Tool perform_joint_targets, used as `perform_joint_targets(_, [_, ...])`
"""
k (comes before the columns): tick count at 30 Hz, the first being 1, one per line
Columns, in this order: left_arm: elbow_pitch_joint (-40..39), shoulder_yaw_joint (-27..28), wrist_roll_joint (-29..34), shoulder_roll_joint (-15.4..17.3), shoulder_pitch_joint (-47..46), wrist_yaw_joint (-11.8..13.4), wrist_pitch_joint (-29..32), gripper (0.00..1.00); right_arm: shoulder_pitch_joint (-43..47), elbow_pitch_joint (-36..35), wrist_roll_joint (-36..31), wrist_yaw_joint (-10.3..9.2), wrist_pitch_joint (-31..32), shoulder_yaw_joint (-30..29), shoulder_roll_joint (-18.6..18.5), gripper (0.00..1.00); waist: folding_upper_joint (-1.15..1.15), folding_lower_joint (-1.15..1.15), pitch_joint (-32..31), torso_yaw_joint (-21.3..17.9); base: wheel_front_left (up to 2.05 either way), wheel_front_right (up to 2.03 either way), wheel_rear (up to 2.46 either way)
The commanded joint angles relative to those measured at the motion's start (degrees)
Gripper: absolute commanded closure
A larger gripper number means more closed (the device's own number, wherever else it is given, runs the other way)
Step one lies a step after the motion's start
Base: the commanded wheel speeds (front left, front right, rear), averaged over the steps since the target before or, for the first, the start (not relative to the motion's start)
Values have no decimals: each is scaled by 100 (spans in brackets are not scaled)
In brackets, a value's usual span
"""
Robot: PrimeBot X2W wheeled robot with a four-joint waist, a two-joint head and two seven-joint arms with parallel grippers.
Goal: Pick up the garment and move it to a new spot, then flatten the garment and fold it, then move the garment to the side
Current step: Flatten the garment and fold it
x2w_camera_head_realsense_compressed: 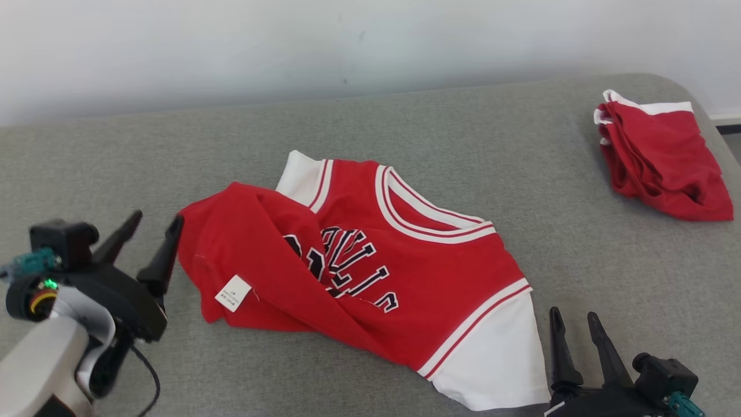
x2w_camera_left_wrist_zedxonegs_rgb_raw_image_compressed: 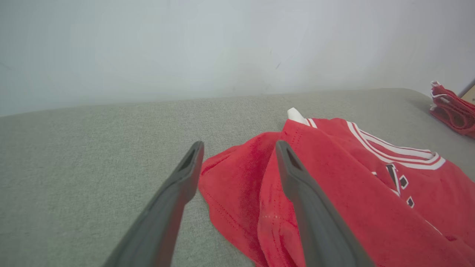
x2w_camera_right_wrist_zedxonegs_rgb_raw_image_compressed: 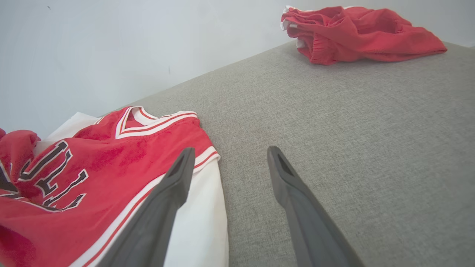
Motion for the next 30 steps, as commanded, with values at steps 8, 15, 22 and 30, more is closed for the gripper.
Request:
perform_joint_targets(8, [-287,-261,-35,-173,636,31,-113,0,18,-20,-40,-11,-1,42,2,0,-1,0,37,125,0,0,0])
perform_joint_targets(15, [-182,-337,77,-464,774,168,-339,0,142,-40,-95,-11,-1,-99,3,0,-1,0,86,85,0,0,0])
perform_joint_targets(22, [100,-183,106,-535,638,241,-469,0,183,-79,-152,-11,-1,-163,3,0,-1,0,59,76,0,0,0])
perform_joint_targets(30, [459,-84,-17,-714,460,156,-507,0,165,-73,-160,-11,-1,-100,3,0,-1,0,96,46,0,0,0])
